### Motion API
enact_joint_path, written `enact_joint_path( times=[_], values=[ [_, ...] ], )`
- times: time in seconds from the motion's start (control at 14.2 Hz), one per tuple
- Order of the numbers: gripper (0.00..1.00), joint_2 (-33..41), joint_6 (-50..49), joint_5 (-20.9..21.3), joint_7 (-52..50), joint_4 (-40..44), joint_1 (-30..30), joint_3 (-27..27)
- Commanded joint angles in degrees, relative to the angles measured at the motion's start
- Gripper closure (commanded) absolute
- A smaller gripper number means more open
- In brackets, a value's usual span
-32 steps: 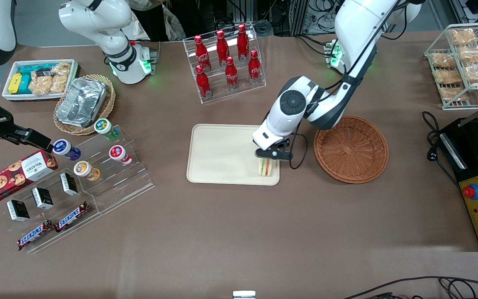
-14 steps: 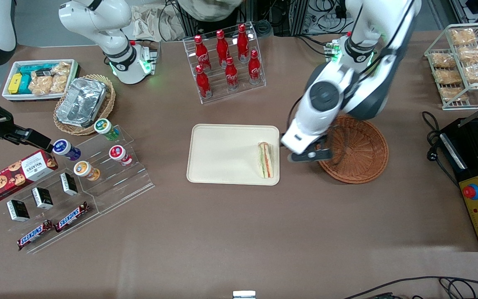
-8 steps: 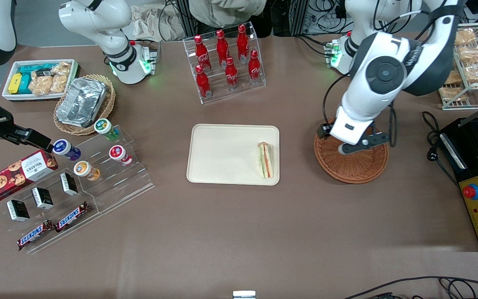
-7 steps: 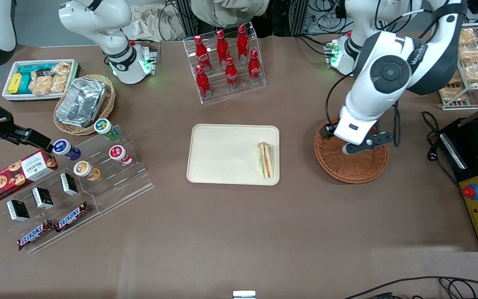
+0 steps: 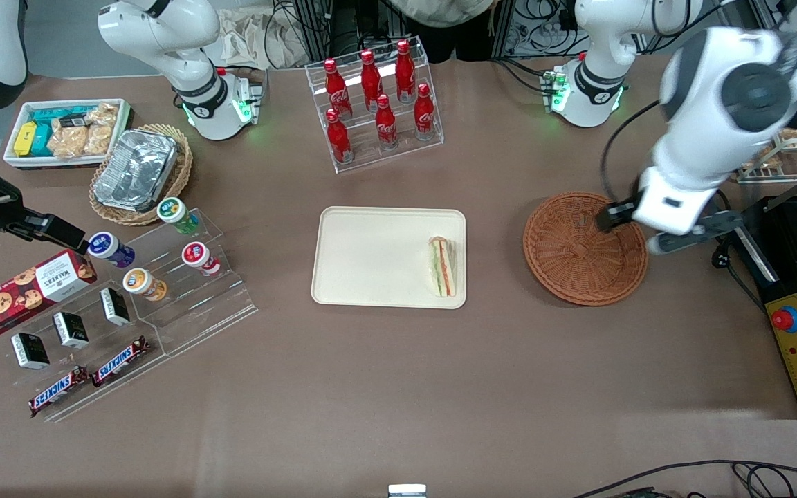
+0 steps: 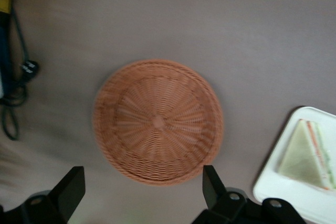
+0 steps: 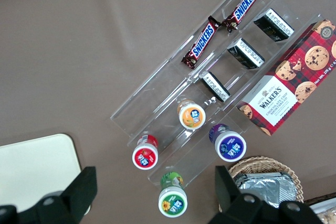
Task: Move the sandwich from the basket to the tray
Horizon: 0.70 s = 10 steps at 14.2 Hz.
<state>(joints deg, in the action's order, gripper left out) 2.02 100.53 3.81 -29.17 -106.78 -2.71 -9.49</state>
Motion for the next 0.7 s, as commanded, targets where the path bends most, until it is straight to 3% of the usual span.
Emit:
enact_joint_path(
  times=[0.0, 0.42, 0.63],
  values=[
    [0.01, 3.3, -1.3, 0.4, 8.4, -0.4, 5.8, -0.7],
    [0.01, 0.5, -14.2, -0.1, 18.1, 13.2, 9.6, -1.0],
    [0.01, 0.9, -14.6, -0.2, 21.5, 13.3, 9.7, -0.9]
  ],
)
